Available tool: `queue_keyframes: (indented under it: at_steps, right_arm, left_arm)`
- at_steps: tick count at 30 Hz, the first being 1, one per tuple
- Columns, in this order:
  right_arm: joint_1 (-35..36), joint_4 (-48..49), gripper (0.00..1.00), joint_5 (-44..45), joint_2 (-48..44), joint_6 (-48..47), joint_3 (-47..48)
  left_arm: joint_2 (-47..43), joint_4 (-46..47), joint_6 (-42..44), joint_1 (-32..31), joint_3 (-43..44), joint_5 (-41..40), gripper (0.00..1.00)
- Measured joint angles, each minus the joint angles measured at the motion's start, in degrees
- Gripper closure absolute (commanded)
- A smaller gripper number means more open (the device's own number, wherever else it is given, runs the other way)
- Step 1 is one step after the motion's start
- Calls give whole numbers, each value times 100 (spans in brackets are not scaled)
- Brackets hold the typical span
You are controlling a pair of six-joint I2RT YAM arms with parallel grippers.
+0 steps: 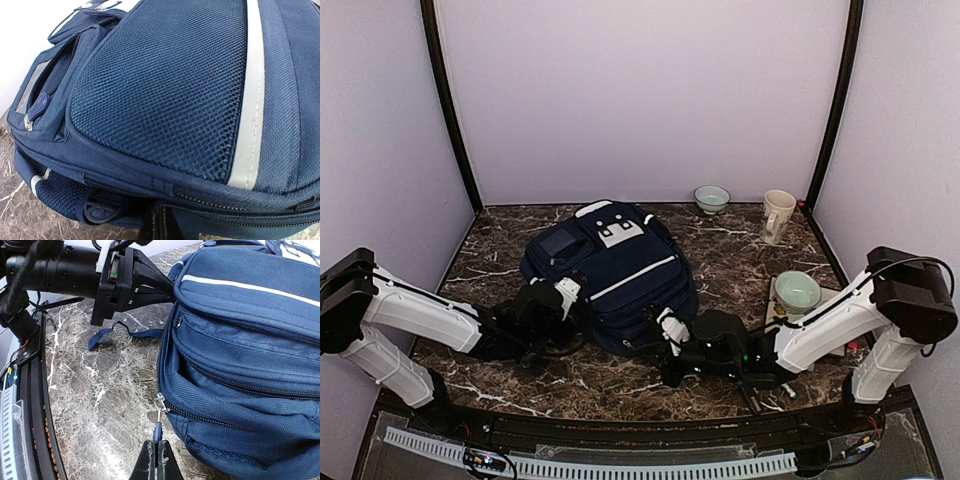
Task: Pack the student bag
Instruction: Zip the student bag into the largest pocket of the bag.
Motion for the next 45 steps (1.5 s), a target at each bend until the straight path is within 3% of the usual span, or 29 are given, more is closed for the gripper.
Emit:
queue_keyframes:
  at_steps: [3, 5, 9, 11, 16, 26, 34, 39, 41, 45]
  right_arm:
    - [22, 74, 100, 129, 98, 20, 7]
    - [28, 74, 100, 208, 101, 24, 4]
    - [0, 66, 100, 238, 114, 87, -37]
    - [-28, 68, 100, 254, 136, 116, -59]
    - [-92, 210, 100, 258, 144, 197, -170]
    - [-127, 413, 100, 256, 144, 306, -304]
    - [-138, 505, 100, 269, 142, 323, -396]
    - [-140, 538, 100, 313, 52, 345, -507]
    - [-146, 533, 100, 334, 4, 354, -540]
    - [-149, 468, 100, 428, -103, 385, -586]
  left_arm:
    - [-20, 94, 103, 55, -59, 164, 98]
    - [-173, 203, 175, 63, -229, 354, 85]
    - [-719, 352, 411, -238, -531, 431, 49]
    - [-962, 457, 527, -494, -551, 448, 37]
    - [-1327, 579, 721, -863, -551, 686, 28]
    - [-1274, 686, 1123, -1075, -551, 1394, 30]
    - [-470, 774, 1504, -1113, -448, 2116, 30]
    - [57, 813, 1722, -1115, -162, 2151, 35]
    - [282, 925, 1812, -1115, -48, 2094, 50]
    - [568, 1113, 1934, -1113, 17, 1945, 90]
